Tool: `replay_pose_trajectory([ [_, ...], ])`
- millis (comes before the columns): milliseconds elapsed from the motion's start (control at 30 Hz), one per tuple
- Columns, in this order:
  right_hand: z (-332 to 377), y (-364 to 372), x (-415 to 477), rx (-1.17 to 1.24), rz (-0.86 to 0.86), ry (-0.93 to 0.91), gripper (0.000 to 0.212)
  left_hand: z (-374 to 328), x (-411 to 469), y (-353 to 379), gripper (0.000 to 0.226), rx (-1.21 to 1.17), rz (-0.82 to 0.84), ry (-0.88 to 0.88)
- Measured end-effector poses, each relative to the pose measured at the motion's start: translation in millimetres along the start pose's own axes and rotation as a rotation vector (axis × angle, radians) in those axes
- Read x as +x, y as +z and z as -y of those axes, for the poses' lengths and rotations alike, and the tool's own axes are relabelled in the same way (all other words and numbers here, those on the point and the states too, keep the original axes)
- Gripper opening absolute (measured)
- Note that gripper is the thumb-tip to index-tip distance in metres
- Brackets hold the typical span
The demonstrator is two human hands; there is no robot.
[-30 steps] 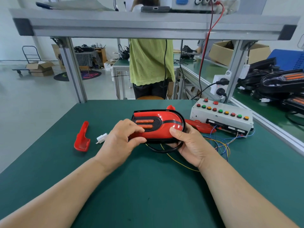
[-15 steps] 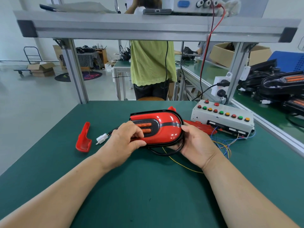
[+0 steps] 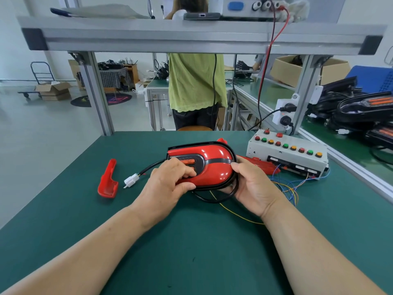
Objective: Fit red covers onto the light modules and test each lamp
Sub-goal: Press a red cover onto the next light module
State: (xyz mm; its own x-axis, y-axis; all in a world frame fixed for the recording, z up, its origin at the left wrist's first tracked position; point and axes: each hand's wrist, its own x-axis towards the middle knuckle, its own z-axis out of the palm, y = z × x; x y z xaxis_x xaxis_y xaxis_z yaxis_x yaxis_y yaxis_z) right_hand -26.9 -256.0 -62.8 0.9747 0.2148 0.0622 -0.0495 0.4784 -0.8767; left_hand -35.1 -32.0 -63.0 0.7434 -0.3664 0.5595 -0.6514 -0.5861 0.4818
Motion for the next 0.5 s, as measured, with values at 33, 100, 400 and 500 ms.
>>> replay_pose_trajectory([
  [33,0.6,0.4,-0.8,-0.004,-0.012,-0.002,0.023,-1.0,0.4,0.5,0.018,0.040,-0.011,0.030],
  [100,2.2,1.0,-2.5,0.013,-0.013,-0.003,0.019,-3.3,0.8,1.4,0.017,0.137,-0.022,0.084],
  [400,6.6,-3.8,-5.0,0.069,-0.027,0.024,0.022,-10.6,0.8,-7.3,0.017,0.170,-0.066,0.099],
  [500,6.5,-3.9,-5.2,0.044,-0.012,0.026,0.025,-12.0,2.3,-9.3,0.016,0.234,-0.078,0.101],
])
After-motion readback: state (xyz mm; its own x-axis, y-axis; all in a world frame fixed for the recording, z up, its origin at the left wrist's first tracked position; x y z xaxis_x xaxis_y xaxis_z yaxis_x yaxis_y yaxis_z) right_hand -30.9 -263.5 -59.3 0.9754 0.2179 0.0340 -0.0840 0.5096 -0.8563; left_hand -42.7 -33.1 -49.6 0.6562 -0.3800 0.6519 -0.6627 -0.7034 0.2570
